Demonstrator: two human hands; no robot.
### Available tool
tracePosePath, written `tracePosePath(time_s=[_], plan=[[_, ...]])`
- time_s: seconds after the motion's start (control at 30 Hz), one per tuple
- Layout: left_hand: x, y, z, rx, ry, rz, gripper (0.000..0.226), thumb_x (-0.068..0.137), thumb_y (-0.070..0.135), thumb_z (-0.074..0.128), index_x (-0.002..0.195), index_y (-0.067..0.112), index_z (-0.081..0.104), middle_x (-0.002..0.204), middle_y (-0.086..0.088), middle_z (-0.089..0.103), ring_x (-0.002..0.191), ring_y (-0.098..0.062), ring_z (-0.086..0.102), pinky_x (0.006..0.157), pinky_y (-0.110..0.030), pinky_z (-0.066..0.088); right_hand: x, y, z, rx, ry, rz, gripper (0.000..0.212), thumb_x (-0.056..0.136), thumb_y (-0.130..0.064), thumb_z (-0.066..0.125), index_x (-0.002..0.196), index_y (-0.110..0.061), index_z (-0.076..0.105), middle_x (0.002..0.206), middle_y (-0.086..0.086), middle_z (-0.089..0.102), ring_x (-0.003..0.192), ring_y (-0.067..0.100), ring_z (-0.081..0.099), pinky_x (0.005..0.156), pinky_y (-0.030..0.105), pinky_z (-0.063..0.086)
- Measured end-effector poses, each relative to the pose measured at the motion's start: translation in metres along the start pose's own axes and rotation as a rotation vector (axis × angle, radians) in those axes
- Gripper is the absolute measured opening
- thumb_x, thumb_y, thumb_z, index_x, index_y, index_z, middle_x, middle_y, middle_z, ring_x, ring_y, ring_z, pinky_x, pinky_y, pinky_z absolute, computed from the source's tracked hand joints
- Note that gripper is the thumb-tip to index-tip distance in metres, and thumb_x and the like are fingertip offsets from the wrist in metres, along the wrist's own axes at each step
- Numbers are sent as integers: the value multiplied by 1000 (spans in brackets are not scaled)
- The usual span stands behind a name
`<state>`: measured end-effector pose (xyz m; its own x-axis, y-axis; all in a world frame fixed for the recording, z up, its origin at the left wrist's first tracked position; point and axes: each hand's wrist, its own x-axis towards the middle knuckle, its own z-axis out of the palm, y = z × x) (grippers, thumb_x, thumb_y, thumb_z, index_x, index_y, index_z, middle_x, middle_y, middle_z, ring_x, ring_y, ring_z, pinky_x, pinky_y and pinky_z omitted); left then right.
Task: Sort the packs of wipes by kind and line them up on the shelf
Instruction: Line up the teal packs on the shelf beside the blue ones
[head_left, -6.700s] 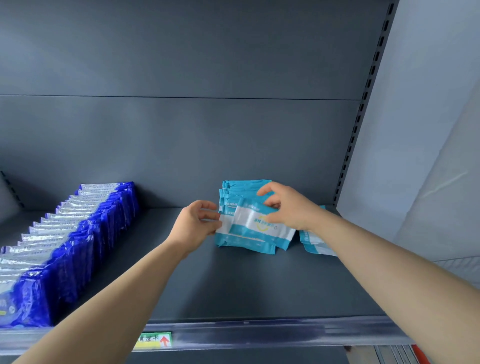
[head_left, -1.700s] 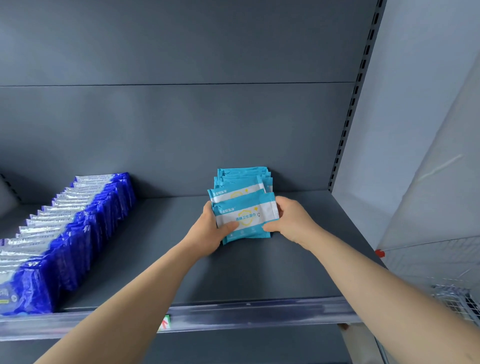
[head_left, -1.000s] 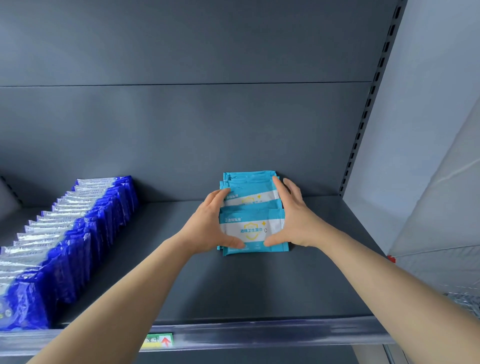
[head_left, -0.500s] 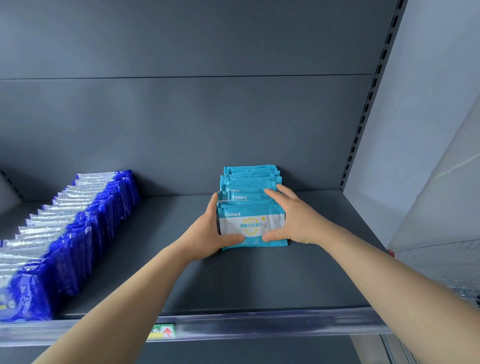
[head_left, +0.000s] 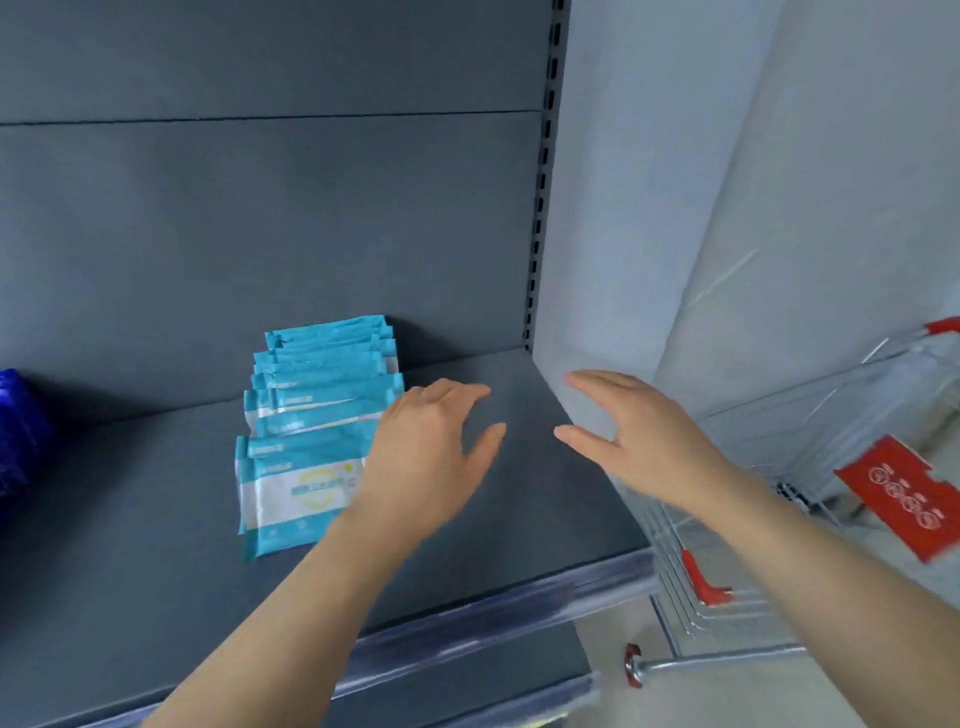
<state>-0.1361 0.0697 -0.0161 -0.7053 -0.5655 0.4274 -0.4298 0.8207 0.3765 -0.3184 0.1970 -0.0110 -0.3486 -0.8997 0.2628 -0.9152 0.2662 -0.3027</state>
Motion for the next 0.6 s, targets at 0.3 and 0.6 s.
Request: tracePosePath(time_s=[0.3, 0.6], plan=[[55, 206, 146, -112, -173, 203, 38, 92, 44, 53, 120, 21, 64, 111, 2, 67, 103, -23, 61, 89, -35, 47, -109, 222, -75, -107, 26, 238, 54, 91, -46, 55, 135, -15, 53, 137, 4, 55, 126, 20, 50, 105, 26, 34], [105, 347, 345, -136, -482, 190, 38, 95, 42, 50, 128, 24, 59, 123, 3, 63, 111, -19, 58, 95, -36, 46, -185, 455, -95, -96, -184, 488, 48, 95, -42, 51, 138, -22, 49, 132, -2, 58, 116, 17, 55, 97, 31, 43]])
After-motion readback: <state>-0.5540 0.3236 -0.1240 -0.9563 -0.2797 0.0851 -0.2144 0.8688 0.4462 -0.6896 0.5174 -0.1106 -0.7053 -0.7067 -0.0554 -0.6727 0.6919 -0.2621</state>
